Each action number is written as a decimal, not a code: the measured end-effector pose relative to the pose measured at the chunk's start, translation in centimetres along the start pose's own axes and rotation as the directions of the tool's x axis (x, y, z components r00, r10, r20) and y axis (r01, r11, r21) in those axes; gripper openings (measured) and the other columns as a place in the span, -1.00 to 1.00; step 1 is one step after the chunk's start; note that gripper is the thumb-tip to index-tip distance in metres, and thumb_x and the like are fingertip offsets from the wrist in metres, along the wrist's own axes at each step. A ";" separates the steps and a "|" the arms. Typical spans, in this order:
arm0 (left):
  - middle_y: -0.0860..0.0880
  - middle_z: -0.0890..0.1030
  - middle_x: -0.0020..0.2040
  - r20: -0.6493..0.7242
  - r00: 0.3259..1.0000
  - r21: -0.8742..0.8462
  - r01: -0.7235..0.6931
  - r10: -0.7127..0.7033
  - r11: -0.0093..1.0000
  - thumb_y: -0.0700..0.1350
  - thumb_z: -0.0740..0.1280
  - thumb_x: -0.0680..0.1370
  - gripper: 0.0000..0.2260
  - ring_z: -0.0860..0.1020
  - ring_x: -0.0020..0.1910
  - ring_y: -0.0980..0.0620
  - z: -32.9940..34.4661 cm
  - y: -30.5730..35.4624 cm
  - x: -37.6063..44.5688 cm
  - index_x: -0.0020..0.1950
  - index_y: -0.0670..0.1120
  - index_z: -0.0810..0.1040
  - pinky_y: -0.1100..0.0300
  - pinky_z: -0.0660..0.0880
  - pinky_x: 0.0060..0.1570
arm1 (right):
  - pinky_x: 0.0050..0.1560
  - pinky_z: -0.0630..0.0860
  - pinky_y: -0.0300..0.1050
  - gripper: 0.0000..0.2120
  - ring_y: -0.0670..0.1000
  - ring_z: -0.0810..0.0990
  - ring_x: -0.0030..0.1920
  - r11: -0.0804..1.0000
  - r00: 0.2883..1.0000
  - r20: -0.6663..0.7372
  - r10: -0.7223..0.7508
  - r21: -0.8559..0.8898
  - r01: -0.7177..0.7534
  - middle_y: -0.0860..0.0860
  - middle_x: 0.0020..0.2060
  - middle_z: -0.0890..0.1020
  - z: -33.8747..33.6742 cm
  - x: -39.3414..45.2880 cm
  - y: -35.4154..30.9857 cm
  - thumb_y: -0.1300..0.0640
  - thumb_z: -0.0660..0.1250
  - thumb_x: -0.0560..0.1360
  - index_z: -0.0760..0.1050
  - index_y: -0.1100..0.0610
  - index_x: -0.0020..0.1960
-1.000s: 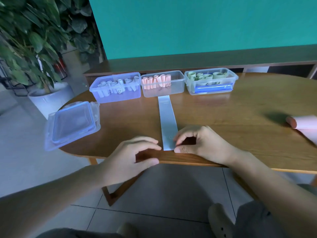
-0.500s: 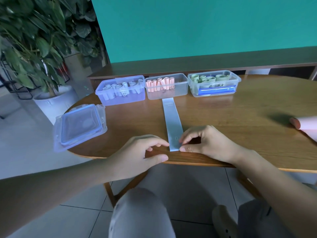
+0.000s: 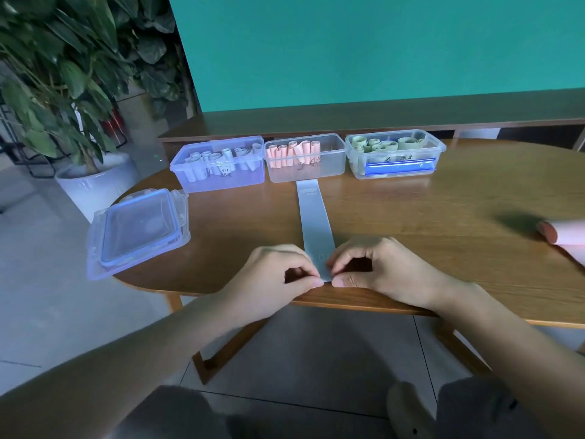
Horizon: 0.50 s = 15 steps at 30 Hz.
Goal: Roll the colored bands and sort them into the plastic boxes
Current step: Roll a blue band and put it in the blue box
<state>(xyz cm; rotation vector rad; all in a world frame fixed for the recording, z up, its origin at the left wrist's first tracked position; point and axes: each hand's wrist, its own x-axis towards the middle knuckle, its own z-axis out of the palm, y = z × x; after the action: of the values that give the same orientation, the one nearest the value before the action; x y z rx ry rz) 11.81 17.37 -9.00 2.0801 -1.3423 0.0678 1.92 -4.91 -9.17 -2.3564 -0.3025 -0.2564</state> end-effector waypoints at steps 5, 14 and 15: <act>0.16 0.65 -0.18 -0.043 0.999 0.026 0.034 -0.032 0.999 0.04 0.54 0.45 -0.87 0.59 -0.13 0.14 0.4 0.0 -0.1 -0.15 0.01 0.70 0.45 0.40 -0.18 | 0.18 0.52 -0.17 -0.89 -0.19 0.62 0.11 1.000 1.000 -0.028 0.011 -0.011 -0.012 -0.20 0.03 0.67 0.2 0.2 0.5 0.01 0.54 0.45 0.68 0.03 -0.08; 0.14 0.65 -0.16 -0.091 0.994 0.008 0.053 -0.052 0.999 -0.01 0.52 0.48 -0.91 0.61 -0.10 0.12 0.8 -0.1 -0.3 -0.14 -0.01 0.71 0.38 0.46 -0.14 | 0.14 0.49 -0.25 -0.85 -0.18 0.60 0.11 0.993 0.999 0.002 -0.046 -0.106 0.046 -0.15 0.06 0.64 0.3 0.4 0.6 0.02 0.42 0.55 0.66 0.10 -0.03; 0.15 0.64 -0.13 -0.102 0.993 0.010 0.064 -0.062 0.998 -0.01 0.51 0.49 -0.91 0.60 -0.07 0.14 0.8 -0.1 -0.3 -0.13 -0.02 0.72 0.43 0.42 -0.12 | 0.13 0.48 -0.26 -0.86 -0.18 0.59 0.11 0.994 0.999 0.009 -0.032 -0.105 0.033 -0.15 0.08 0.63 0.3 0.5 0.7 0.03 0.42 0.56 0.66 0.10 -0.04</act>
<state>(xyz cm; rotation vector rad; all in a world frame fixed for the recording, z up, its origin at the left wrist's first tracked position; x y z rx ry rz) 11.50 17.20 -9.79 2.0993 -1.2179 0.1537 2.60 -5.11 -9.68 -2.4579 -0.3387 -0.2851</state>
